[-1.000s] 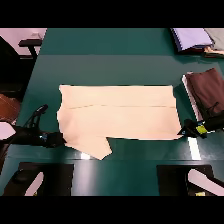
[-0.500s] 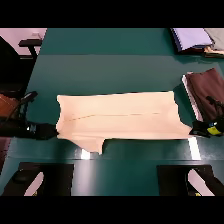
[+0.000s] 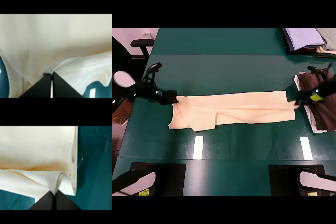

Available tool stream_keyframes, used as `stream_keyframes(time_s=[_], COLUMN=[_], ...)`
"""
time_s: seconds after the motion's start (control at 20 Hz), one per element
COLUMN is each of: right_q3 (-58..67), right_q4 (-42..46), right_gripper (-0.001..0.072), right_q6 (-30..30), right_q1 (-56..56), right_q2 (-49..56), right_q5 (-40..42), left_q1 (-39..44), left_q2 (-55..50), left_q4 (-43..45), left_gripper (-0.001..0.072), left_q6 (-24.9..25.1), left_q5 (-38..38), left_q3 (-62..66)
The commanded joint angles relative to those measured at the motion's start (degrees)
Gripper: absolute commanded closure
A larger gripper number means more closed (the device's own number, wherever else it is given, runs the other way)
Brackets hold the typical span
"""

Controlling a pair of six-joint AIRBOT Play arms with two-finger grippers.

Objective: Fold the shirts.

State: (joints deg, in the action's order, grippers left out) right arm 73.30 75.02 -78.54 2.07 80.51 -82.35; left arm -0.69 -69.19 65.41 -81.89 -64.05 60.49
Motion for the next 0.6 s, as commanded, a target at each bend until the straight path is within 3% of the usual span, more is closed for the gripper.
stream_keyframes(time_s=[0.0, 0.15, 0.2, 0.25, 0.3, 0.4, 0.55], right_q3=[9.5, 14.7, 15.9, 17.0, 17.5, 16.1, 9.2], right_q4=[-5.3, -9.6, -10.6, -12.5, -15.1, -18.4, -18.5], right_gripper=[0.0693, 0.0691, 0.0638, 0.0431, 0.0350, 0.0335, 0.0184], right_q6=[0.0, 0.2, 0.2, 0.4, 1.9, 5.7, 6.6], right_q1=[-0.9, -0.1, 0.3, 1.0, 2.1, 5.0, 10.7], right_q2=[10.3, 15.8, 17.1, 18.2, 18.7, 18.0, 15.0], right_q5=[0.8, 1.4, 1.3, 1.1, 0.5, -1.7, -1.3], left_q1=[-0.1, -0.1, -0.1, -0.1, -0.1, -0.1, 0.2], left_q2=[-9.0, -11.7, -11.8, -11.8, -11.7, -11.7, -11.7], left_q4=[-0.1, -0.2, -0.3, -0.2, -0.3, -0.3, -4.4], left_gripper=[0.0684, 0.0682, 0.0607, 0.0299, 0.0119, 0.0225, 0.0228], left_q6=[2.4, 2.4, 2.2, 1.5, 0.5, 0.3, 0.3], left_q5=[7.5, 10.1, 10.4, 10.4, 10.3, 6.6, 1.9], left_q3=[5.1, 5.4, 5.4, 5.7, 6.3, 8.3, 9.2])
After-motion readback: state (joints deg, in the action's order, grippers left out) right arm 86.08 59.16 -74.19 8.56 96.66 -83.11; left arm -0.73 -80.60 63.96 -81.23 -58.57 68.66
